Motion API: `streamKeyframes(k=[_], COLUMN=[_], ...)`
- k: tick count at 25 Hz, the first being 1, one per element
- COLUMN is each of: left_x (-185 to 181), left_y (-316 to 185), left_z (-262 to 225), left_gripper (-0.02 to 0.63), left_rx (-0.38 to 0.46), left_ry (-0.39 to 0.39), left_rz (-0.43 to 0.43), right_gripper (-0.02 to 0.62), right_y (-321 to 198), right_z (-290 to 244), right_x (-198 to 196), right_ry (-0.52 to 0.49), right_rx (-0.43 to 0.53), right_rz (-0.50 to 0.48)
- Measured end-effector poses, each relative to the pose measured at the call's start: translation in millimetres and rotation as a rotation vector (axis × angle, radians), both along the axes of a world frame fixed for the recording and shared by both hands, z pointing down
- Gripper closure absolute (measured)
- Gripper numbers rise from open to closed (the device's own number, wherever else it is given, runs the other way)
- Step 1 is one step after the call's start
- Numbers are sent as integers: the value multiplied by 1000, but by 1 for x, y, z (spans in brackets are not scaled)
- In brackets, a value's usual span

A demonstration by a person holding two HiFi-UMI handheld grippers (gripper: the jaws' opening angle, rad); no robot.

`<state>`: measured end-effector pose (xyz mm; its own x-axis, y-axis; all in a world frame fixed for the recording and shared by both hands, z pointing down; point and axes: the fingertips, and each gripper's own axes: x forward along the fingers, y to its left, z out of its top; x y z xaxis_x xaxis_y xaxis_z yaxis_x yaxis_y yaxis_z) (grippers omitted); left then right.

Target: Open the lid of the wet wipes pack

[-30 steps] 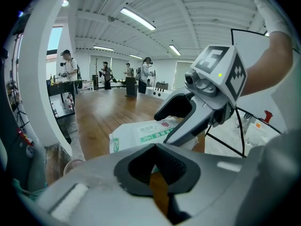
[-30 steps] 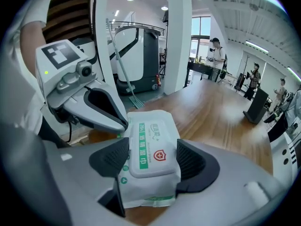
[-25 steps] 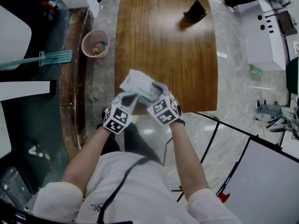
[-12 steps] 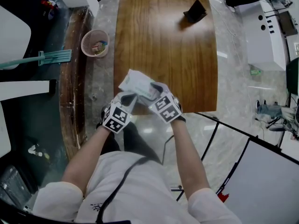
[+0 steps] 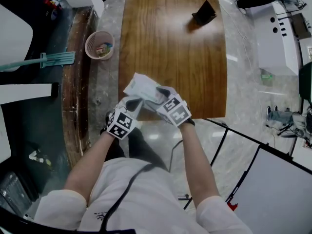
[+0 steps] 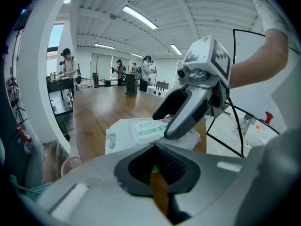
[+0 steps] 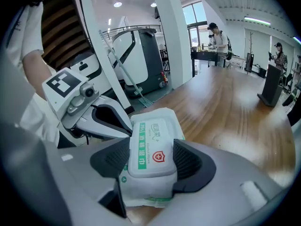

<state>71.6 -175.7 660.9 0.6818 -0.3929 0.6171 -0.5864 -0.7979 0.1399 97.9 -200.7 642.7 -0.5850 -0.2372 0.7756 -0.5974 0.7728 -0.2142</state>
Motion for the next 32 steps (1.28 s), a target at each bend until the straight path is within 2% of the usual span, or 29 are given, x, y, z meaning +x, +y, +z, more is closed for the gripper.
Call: streamKeyframes(k=[15,22,32], left_x=[1,0,-1], left_y=[-2,-1,1], left_z=[0,2,1], left_gripper=[603,603,603], left_rx=[-4,-10,-20], left_ry=[11,5,6], left_rz=[-7,-15,-39], right_gripper=[302,302,299], right_y=[-1,-3,-12], right_z=[2,-3,-25], right_x=[0,2,7], right_ry=[-55,-140,-164], right_rx=[-84,-170,-58], right_rz=[-20,-3,18])
